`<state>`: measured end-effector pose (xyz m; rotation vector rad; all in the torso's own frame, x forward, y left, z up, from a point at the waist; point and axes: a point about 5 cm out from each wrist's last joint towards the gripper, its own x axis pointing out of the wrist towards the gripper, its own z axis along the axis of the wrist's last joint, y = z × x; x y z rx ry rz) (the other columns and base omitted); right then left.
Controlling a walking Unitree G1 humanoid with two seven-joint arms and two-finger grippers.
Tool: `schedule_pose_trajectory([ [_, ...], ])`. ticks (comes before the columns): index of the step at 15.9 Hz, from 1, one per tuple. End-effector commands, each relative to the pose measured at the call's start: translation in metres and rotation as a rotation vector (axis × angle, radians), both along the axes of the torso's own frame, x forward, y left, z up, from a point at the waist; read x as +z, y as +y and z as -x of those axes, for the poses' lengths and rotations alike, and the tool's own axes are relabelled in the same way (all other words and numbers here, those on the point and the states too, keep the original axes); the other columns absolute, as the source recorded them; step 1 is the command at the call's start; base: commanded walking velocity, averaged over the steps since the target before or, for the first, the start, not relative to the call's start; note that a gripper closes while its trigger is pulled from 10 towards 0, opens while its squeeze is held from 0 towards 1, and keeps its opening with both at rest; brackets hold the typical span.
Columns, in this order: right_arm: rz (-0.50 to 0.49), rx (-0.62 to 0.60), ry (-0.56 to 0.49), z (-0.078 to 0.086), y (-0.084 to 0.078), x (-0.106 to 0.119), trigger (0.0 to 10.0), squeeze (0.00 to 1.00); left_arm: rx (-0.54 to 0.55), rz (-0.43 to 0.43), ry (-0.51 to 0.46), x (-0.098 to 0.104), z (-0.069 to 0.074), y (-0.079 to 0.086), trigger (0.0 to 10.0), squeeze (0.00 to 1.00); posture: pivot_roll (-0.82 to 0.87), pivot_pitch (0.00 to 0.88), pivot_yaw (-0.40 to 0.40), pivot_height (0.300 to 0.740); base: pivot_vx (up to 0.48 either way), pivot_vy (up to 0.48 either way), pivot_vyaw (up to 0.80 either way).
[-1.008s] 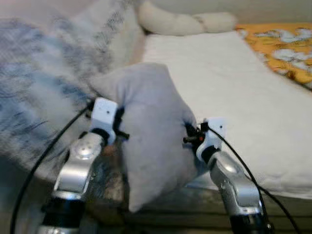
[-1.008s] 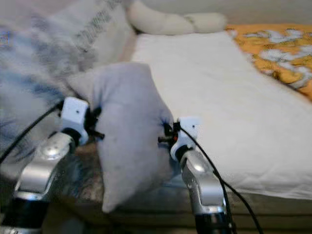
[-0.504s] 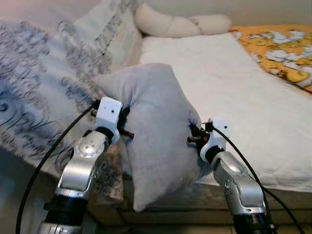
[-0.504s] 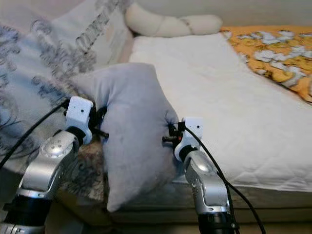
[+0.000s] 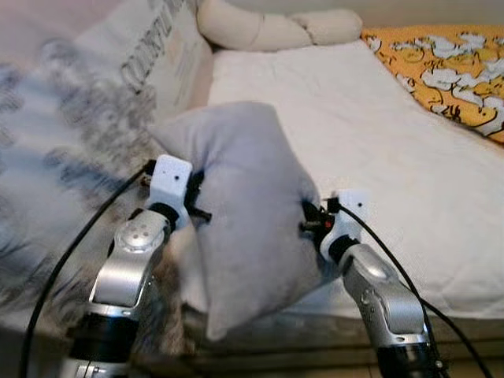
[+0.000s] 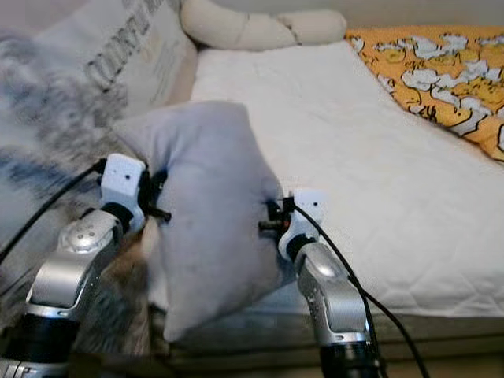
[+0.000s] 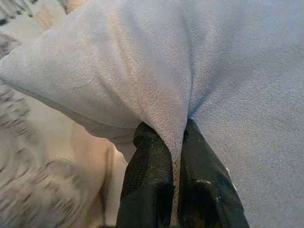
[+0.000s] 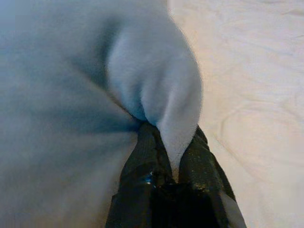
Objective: Clean up the room
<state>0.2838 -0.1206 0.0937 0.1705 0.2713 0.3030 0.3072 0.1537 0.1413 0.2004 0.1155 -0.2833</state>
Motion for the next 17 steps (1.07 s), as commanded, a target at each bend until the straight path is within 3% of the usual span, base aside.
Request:
schedule_pose_trajectory([
  [1,0.038,0.032,-0.044,-0.003,0.001,0.009,10.0,0.0,-0.011,-0.003,-0.032,0.007,-0.001,-0.003,10.0,0.0,0.04,0.0,0.054,0.74,0.304,0.0,0.0],
  [5,0.01,0.015,-0.019,-0.004,0.002,0.006,10.0,0.0,-0.016,-0.009,-0.031,0.007,-0.001,-0.002,10.0,0.0,0.05,0.0,0.053,0.74,0.303,0.0,0.2],
  [10,-0.017,0.025,-0.011,-0.004,0.003,0.006,10.0,0.0,-0.098,-0.041,-0.02,0.005,0.002,-0.007,10.0,0.0,0.05,0.0,0.056,0.74,0.0,0.0,0.0],
  [12,-0.047,0.029,-0.003,-0.004,0.004,0.005,10.0,0.0,-0.115,-0.075,-0.017,0.006,-0.003,-0.005,10.0,0.0,0.05,0.0,0.058,0.74,0.0,0.0,0.0],
  [13,-0.055,0.021,-0.002,-0.004,0.002,0.005,10.0,1.0,-0.129,-0.088,-0.02,0.008,-0.008,-0.005,10.0,0.0,0.04,0.0,0.06,0.74,0.0,0.0,0.0],
  [16,-0.043,-0.029,0.007,-0.007,-0.005,0.003,10.0,1.0,-0.166,-0.121,-0.028,0.013,-0.023,-0.006,10.0,0.0,0.04,0.0,0.065,0.74,0.0,0.0,0.0],
  [17,-0.012,-0.078,0.011,-0.01,-0.012,0.001,10.0,1.0,-0.205,-0.151,-0.041,0.018,-0.037,-0.008,10.0,0.0,0.02,0.0,0.076,0.74,0.0,0.0,0.0],
])
